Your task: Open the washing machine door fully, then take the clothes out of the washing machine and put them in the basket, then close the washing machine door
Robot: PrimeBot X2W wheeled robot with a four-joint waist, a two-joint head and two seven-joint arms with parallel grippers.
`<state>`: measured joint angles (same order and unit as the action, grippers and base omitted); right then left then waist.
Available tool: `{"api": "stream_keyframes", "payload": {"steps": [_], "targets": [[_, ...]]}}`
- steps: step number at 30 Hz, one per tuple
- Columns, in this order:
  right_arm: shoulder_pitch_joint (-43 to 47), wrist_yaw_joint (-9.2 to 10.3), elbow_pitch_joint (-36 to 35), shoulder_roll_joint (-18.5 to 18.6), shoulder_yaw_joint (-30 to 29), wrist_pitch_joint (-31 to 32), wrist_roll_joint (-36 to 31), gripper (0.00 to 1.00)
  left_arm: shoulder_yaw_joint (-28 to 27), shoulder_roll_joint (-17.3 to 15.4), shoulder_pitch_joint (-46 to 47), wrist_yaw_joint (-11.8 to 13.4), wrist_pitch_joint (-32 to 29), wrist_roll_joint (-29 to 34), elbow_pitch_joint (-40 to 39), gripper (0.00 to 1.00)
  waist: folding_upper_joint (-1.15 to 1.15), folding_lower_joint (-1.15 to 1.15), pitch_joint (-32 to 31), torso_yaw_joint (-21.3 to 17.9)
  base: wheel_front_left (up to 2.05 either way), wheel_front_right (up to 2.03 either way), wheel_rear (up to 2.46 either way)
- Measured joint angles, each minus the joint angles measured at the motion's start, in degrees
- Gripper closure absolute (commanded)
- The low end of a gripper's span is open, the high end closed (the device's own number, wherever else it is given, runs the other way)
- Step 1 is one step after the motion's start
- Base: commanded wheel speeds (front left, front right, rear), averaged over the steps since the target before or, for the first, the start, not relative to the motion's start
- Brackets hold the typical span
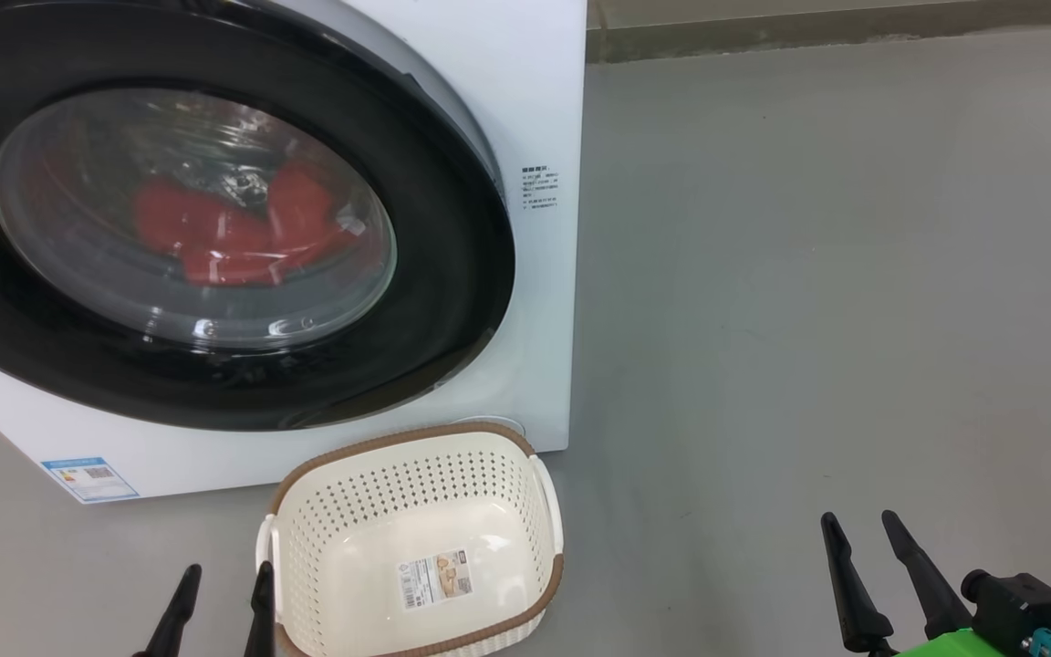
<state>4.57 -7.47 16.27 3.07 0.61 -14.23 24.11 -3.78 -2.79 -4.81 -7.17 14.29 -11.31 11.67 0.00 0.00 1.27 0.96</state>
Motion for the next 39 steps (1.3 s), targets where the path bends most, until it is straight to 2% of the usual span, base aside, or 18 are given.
{"api": "stream_keyframes", "payload": {"steps": [15, 16, 17, 22, 25, 34, 39], "targets": [[0.5, 0.0, -0.6, -0.2, -1.0, -0.2, 0.0, 0.0, -0.1, 0.0, 0.0, 0.0, 0.0, -0.5, 0.4, 0.0, 0.0, 0.0, 0.0, 0.0, 0.0, 0.0, 0.0], [0.5, 0.01, -0.7, -0.2, -0.9, -0.2, 0.0, 0.65, 0.0, 0.0, 0.0, 0.0, 0.0, -0.5, 0.3, 0.0, 0.0, 0.0, 0.0, 0.0, 0.0, 0.0, 0.0], [0.5, 0.0, -0.8, -0.3, -0.9, -0.2, 0.0, 1.0, 0.0, 0.0, 0.0, 0.0, 0.0, -0.5, 0.3, 0.0, 0.0, 0.0, 0.1, 0.1, 0.0, 0.0, 0.0], [-0.3, 0.01, -1.8, -0.3, 1.3, -0.2, 1.8, 1.0, 0.3, 0.0, 0.0, 0.0, 0.0, -0.5, 0.2, 0.0, 0.0, 0.0, 0.6, 0.4, 0.0, 0.0, 0.0], [-3.0, 0.0, -2.5, -0.5, 3.7, -0.2, 5.4, 1.0, 0.5, 0.0, 0.1, 0.0, 0.0, -0.6, -0.1, 0.0, 0.0, 0.0, 1.1, 0.8, 0.0, 0.0, 0.0], [-19.0, 0.01, -4.7, -0.2, 9.7, -0.4, 19.3, 1.0, 3.5, 0.1, 1.5, 0.0, 0.0, -1.5, -0.6, 0.0, 0.0, 0.0, 3.6, 2.4, 0.0, 0.0, 0.0], [-28.6, 0.01, -3.8, 0.2, 12.7, -0.4, 23.0, 1.0, 5.7, 0.1, 3.9, 0.0, 0.0, -2.6, -0.8, 0.0, 0.0, 0.0, 5.7, 4.1, 0.0, 0.0, 0.0]]}}
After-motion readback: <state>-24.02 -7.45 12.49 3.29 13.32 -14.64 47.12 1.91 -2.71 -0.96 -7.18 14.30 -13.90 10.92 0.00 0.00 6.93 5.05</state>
